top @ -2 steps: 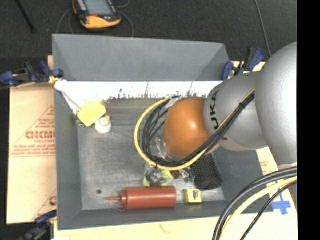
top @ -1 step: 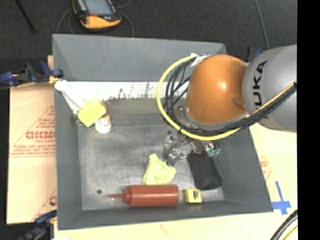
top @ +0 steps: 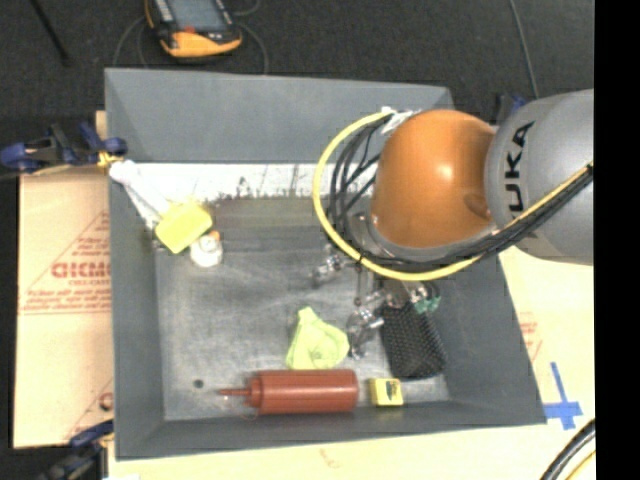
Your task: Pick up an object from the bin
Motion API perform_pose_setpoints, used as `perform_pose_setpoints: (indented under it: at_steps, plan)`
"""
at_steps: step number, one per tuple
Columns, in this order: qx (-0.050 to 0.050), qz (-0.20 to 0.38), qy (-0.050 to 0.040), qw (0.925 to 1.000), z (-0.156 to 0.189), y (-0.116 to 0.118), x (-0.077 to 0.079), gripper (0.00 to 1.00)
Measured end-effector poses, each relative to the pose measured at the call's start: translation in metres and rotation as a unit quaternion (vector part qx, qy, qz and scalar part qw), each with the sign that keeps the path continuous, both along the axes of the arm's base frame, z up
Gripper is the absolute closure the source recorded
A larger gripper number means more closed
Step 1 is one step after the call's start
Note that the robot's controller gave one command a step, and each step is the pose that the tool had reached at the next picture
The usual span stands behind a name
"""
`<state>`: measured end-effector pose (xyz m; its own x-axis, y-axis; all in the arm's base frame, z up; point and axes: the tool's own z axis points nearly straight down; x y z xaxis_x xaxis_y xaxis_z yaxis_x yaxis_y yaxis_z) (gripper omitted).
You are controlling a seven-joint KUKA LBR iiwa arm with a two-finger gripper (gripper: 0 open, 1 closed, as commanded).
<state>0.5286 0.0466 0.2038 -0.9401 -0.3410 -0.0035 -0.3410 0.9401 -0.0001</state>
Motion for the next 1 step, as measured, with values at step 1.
perform_pose_setpoints:
  at_steps: [1]
  plan:
    - [0.0, 0.0, 0.0, 1.0, 0.0, 0.0001, 0.0, 0.0]
